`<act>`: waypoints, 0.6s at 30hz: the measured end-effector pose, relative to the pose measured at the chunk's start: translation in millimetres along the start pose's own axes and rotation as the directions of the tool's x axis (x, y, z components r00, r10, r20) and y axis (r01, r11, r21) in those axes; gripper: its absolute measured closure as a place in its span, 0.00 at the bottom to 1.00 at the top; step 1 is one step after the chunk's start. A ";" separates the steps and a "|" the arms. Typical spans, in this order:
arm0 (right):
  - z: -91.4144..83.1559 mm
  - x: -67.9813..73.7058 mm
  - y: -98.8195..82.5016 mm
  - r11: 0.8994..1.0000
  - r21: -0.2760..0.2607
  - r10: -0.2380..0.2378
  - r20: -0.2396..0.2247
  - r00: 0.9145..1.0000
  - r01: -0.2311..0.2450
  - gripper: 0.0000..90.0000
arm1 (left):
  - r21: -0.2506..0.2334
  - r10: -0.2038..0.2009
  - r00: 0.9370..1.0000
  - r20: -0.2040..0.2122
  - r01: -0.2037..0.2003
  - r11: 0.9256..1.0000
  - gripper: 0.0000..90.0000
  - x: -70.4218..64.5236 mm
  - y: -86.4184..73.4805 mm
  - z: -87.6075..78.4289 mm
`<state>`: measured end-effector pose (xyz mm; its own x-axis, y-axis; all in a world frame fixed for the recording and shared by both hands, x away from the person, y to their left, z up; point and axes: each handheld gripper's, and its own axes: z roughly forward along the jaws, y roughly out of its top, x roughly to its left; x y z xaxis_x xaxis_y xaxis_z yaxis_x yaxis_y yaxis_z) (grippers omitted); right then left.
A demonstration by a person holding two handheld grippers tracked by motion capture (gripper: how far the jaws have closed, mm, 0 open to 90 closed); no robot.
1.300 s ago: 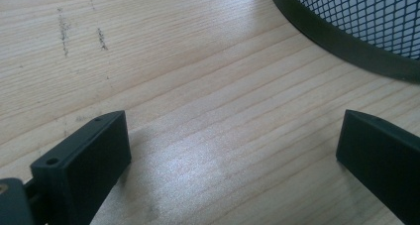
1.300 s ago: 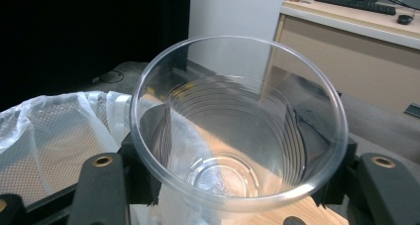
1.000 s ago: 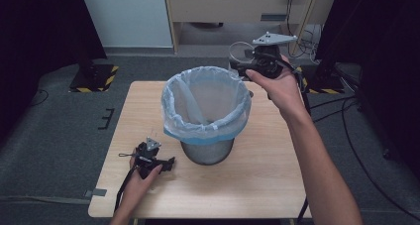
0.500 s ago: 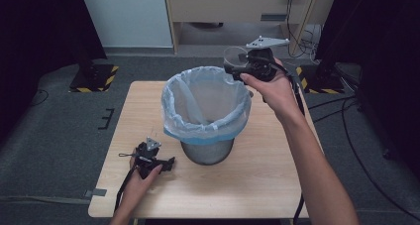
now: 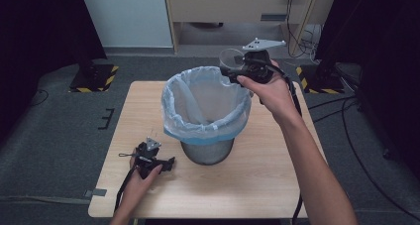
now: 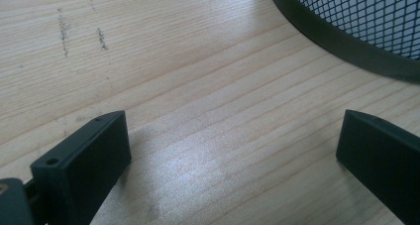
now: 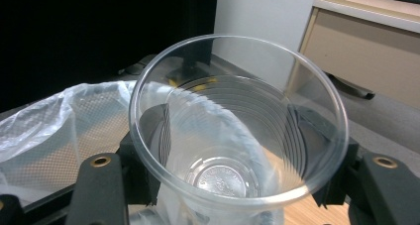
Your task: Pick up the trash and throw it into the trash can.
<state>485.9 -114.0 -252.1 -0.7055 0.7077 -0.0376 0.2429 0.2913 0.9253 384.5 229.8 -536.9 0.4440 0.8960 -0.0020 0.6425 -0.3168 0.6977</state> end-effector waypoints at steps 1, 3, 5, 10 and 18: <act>0.1 0.8 -0.2 1.000 0.001 -0.002 -0.002 1.000 0.002 0.39 | 0.000 0.000 1.000 0.000 0.000 1.000 0.00 0.0 0.0 0.0; 0.5 3.4 -1.4 1.000 0.003 -0.008 -0.011 1.000 0.009 0.39 | 0.000 0.000 1.000 0.000 0.000 1.000 0.00 0.0 0.0 0.0; 1.3 5.8 -2.9 1.000 0.012 -0.016 -0.016 1.000 0.016 0.39 | 0.000 0.000 1.000 0.000 0.000 1.000 0.00 0.0 0.0 0.0; 5.8 8.0 -6.7 0.999 0.035 -0.008 -0.051 0.999 0.010 0.32 | 0.000 0.000 1.000 0.000 0.000 1.000 0.00 0.0 0.0 0.0; -0.7 0.3 -9.1 0.999 -0.008 0.043 -0.051 0.998 -0.043 0.10 | 0.000 0.000 1.000 -0.001 0.000 1.000 0.00 0.0 0.0 -0.1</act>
<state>483.0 -116.8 -260.3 -0.7276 0.6857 0.0213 0.2675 0.2550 0.9292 384.5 229.9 -536.8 0.4438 0.8961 -0.0010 0.6425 -0.3174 0.6975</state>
